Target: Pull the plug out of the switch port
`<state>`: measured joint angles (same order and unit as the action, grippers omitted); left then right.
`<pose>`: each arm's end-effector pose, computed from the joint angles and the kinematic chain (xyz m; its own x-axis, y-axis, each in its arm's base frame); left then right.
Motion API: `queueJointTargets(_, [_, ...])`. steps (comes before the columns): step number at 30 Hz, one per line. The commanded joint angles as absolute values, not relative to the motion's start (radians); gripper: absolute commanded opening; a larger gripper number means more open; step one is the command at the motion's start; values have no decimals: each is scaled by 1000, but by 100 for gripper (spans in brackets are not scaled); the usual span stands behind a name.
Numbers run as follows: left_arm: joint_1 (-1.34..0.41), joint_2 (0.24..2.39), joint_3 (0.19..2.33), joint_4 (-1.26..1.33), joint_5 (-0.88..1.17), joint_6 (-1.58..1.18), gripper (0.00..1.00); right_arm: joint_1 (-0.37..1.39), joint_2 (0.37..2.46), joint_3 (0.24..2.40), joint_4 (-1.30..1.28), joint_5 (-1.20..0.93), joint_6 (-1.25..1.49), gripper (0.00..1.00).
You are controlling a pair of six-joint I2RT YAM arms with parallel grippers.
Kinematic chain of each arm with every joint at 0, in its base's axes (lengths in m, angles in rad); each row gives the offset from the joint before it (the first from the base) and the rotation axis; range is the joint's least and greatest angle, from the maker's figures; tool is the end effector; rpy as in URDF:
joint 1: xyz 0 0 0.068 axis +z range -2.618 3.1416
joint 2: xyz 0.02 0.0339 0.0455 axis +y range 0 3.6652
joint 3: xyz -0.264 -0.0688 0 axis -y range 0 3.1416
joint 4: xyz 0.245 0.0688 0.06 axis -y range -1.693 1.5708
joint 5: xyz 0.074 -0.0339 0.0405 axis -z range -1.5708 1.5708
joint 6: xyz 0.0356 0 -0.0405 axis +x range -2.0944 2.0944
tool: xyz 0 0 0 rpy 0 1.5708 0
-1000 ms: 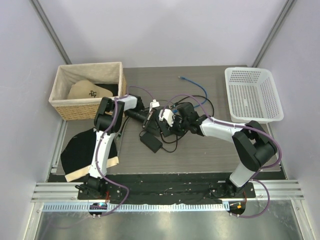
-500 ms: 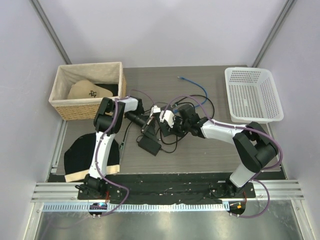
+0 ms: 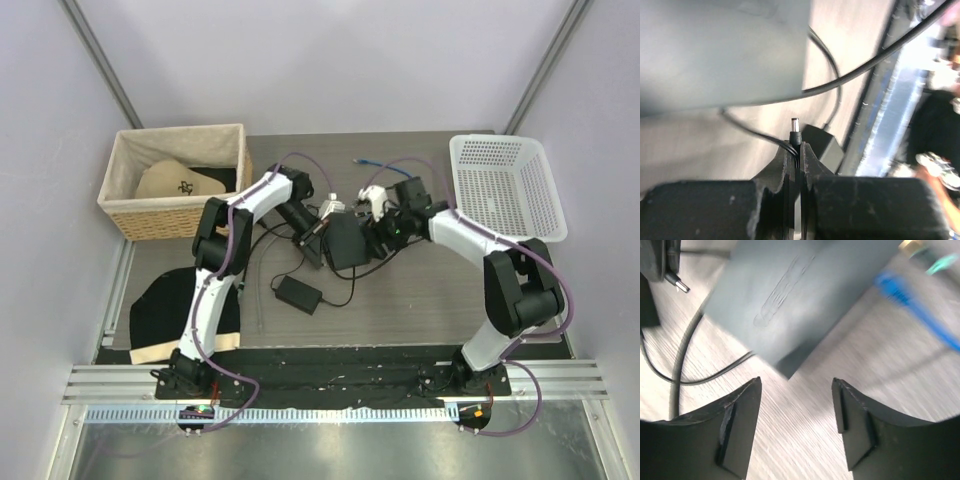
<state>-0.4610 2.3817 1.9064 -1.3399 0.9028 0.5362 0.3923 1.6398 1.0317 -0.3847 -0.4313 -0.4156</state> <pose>0.3758 -0.2178 0.1434 -0.6932 0.6976 -0.1811 0.5346 0.3290 -0.7784 0.3008 0.1406 0.1971 -0.4826 -0.5966 -0.6412 -0.8233 0.5588 0.0998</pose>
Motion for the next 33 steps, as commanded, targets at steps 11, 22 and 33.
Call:
queueJointTargets(11, [-376,2270,1955,-1373,361,227,12,267,1542,1220,-499,-488,-167,73])
queueJointTargets(22, [-368,2218,2134,-1316,530,186,61,262,1627,1267,-607,-371,-331,69])
queueJointTargets(33, [-344,2025,1933,-1266,608,236,63,273,1755,1253,-552,-236,-396,31])
